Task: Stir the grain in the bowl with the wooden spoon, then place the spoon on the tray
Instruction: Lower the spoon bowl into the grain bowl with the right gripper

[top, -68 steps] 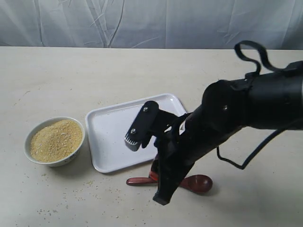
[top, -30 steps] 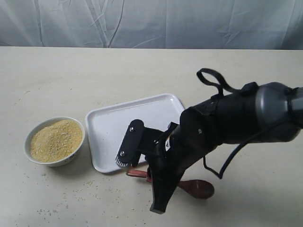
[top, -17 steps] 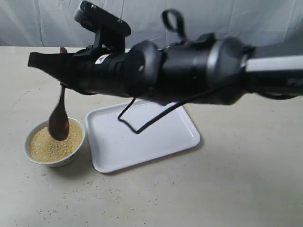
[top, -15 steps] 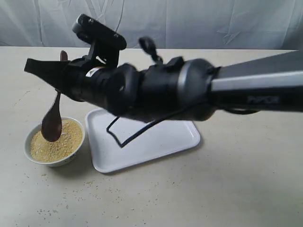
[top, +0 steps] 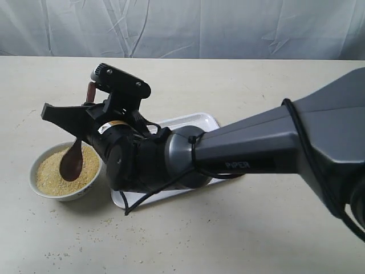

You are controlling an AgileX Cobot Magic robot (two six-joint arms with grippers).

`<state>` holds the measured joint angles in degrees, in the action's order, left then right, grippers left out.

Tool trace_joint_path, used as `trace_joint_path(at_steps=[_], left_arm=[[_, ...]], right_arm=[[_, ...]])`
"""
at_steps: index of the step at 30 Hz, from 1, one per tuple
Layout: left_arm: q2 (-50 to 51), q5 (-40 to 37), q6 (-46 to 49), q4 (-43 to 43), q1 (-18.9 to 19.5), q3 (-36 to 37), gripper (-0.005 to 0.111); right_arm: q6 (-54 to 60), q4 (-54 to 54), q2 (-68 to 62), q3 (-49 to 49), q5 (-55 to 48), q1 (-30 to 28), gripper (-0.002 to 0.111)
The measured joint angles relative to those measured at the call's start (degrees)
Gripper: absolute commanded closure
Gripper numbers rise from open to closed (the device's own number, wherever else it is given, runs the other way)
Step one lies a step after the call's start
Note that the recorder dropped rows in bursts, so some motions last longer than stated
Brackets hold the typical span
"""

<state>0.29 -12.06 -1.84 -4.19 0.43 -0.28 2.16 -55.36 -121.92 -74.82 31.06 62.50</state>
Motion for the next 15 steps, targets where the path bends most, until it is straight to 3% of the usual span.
trace_joint_path(at_steps=[15], left_arm=[[0.0,0.0,0.0,0.0,0.0,0.0,0.106]], right_arm=[[-2.16,-2.31,-3.5,-0.23,0.03,0.92,0.109]])
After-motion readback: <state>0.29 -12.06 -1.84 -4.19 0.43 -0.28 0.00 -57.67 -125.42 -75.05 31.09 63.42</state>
